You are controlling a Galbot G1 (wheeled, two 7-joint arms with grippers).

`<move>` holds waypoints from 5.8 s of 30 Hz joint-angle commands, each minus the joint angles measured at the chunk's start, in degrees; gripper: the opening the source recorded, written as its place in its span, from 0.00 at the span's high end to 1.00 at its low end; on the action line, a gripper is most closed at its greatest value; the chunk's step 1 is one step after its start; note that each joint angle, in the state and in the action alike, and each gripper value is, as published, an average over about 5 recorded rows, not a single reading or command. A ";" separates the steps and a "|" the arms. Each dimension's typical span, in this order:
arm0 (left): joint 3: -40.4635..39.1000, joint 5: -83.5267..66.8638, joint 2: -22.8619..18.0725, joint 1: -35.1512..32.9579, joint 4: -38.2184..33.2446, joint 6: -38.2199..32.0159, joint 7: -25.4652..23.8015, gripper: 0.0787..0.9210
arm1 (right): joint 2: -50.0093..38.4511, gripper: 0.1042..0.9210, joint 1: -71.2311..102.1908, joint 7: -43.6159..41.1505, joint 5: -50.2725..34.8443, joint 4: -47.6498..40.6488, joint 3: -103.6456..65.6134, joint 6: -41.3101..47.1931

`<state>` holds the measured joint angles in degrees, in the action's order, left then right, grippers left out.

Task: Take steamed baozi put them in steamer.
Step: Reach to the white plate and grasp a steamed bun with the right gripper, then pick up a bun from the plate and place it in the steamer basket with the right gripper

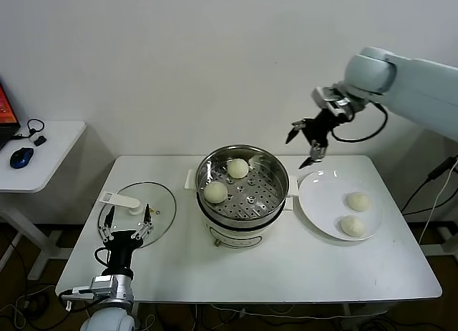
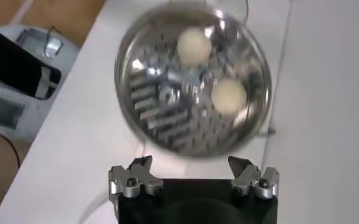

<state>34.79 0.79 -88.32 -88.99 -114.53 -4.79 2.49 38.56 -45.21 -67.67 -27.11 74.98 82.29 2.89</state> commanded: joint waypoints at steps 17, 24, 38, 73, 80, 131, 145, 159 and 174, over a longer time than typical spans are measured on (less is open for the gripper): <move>-0.48 -0.24 -0.13 -1.55 -0.87 -0.50 0.46 0.12 | -6.06 0.12 35.38 -2.37 28.87 -11.96 -23.88 -5.79; -0.21 -0.31 -0.07 -1.48 -0.50 -0.45 0.54 0.12 | -3.89 0.12 37.90 -2.43 28.91 -13.07 -23.21 -4.35; -0.37 -0.27 -0.16 -0.95 0.53 -0.24 0.66 0.12 | -1.46 0.12 38.86 -2.67 29.15 -17.02 -23.41 -4.21; -0.33 -0.26 -0.25 -0.58 0.94 -0.10 0.77 0.12 | 1.24 0.21 40.95 -3.01 30.72 -19.91 -25.62 -4.13; -0.41 -0.17 -0.30 -0.52 1.04 -0.12 0.82 0.12 | 0.87 0.23 39.81 -3.13 30.33 -19.46 -25.42 -4.21; -0.05 0.77 -1.16 0.62 0.33 0.93 1.41 0.12 | 21.43 0.26 4.38 -5.62 27.80 13.62 -10.99 -18.26; 0.06 -0.80 -1.67 1.55 0.79 0.76 1.36 0.12 | 24.15 0.26 12.40 -5.62 32.53 12.04 -10.00 -19.26; 0.26 -0.61 -1.82 1.72 1.26 0.85 1.43 0.12 | 23.55 0.26 16.74 -5.57 38.03 12.24 -10.59 -21.35; -0.08 -0.19 -2.27 2.32 1.59 1.11 1.43 0.12 | 24.29 0.26 19.18 -5.43 40.21 11.71 -11.78 -22.01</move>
<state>34.75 0.60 -90.52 -86.82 -113.00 -3.70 3.93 62.53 -27.44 -73.15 11.72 86.81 70.90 -18.81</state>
